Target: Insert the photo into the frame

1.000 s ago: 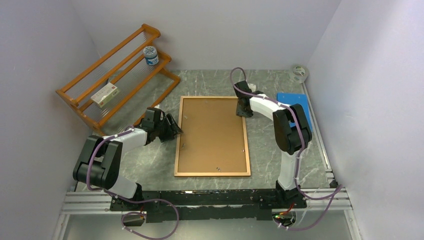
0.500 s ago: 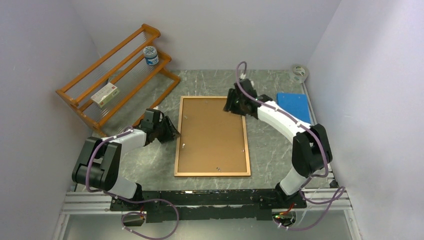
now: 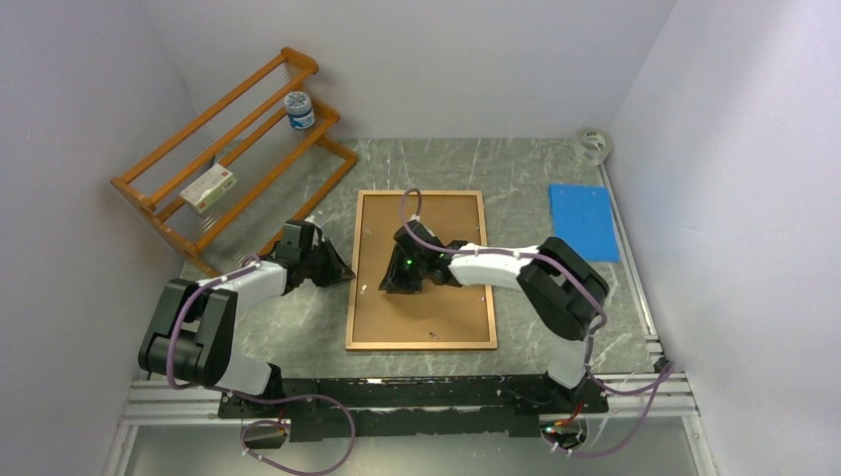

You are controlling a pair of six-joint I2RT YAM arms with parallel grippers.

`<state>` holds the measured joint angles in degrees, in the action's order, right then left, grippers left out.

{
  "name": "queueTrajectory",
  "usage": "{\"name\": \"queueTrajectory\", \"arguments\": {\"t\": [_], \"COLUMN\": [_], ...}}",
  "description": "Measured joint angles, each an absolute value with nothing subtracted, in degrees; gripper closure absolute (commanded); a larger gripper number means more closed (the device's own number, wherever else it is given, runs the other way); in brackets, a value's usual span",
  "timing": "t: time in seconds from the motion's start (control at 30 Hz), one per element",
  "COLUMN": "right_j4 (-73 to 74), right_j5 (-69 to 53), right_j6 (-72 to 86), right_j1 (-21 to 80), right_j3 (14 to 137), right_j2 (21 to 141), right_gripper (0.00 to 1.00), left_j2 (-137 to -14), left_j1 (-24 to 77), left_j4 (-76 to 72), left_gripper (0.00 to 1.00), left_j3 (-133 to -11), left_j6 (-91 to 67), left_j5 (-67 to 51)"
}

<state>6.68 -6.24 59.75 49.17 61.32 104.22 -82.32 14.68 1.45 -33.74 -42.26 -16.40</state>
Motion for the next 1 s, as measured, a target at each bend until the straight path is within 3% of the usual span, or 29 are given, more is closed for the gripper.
{"name": "queueTrajectory", "arguments": {"t": [0.57,1.0], "right_j4": [-3.8,-5.7], "right_j5": [-13.6,-19.7], "right_j6": [65.4,62.5], "right_j1": [50.5,50.0], "right_j3": [66.0,67.3], "right_j2": [114.6,116.9], "right_gripper": [0.90,0.96], "left_j2": [-82.8,-82.9], "left_j1": [14.3,14.2], "left_j4": [0.2,0.1], "left_gripper": [0.86,0.86], "left_j3": [-33.4,-33.4], "left_j6": [-41.1,-40.9], "left_j5": [-17.8,-17.9]}}
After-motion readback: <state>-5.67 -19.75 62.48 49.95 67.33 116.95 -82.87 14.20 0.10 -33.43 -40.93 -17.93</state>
